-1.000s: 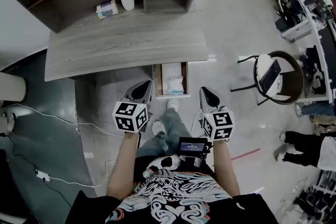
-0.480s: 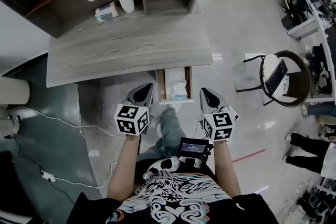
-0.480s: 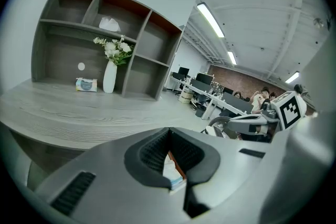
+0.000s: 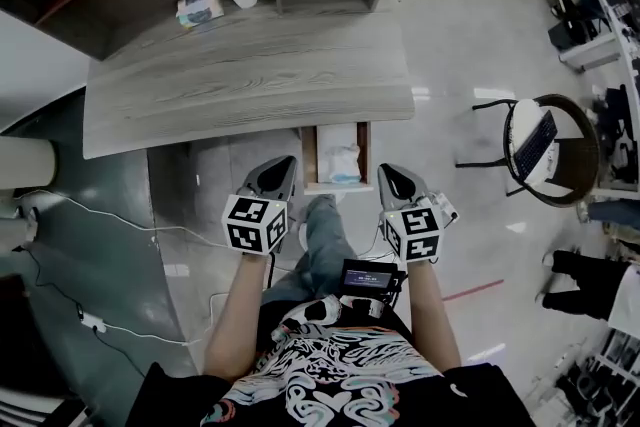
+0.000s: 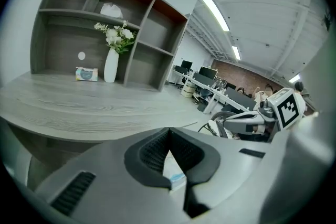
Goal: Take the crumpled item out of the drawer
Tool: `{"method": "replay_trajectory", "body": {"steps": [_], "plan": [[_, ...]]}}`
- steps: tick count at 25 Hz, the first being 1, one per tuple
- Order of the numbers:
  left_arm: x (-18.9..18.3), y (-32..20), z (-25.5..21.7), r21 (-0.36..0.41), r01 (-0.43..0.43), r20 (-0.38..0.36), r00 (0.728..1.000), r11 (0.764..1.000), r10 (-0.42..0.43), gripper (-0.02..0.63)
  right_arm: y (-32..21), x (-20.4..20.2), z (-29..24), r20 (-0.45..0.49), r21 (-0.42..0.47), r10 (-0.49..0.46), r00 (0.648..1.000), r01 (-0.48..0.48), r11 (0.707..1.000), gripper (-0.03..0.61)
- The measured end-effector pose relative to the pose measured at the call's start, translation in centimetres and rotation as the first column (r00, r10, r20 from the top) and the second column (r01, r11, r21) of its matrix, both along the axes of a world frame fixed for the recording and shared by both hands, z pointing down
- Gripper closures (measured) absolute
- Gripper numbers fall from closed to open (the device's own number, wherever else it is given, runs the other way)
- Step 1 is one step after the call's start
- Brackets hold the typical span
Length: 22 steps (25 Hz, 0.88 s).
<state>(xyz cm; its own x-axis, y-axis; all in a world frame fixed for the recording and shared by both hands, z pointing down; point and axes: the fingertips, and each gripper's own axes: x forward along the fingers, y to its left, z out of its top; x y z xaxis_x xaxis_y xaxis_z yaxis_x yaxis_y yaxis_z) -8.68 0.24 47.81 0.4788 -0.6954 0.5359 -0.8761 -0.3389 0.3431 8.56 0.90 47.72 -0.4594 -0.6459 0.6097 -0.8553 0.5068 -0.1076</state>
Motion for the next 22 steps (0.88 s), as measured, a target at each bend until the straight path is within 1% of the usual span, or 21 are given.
{"method": "replay_trajectory", "body": {"steps": [6, 11, 18, 22], "plan": [[-0.3, -0.1, 2.8, -0.056, -0.006, 0.044, 0.999, 0.998, 0.008, 0.611, -0.6, -0.8, 2.8, 0.006, -0.068, -0.053, 0.999, 0.053, 0.996, 0.574], [0.2, 0.1, 4.9, -0.093, -0.055, 0.077, 0.995, 0.994, 0.062, 0.611, -1.3, -1.0, 5.6, 0.002, -0.117, -0.039, 0.999, 0.039, 0.992, 0.574], [0.4, 0.6, 7.7, -0.155, -0.063, 0.079, 0.994, 0.986, 0.076, 0.611, -1.1, -0.9, 9.1, -0.021, -0.205, -0.080, 0.997, 0.074, 0.976, 0.574], [0.7, 0.5, 9.4, -0.178, -0.072, 0.062, 0.994, 0.981, 0.085, 0.612, -0.8, -1.2, 11.4, -0.041, -0.253, -0.132, 0.990, 0.117, 0.960, 0.574]]}}
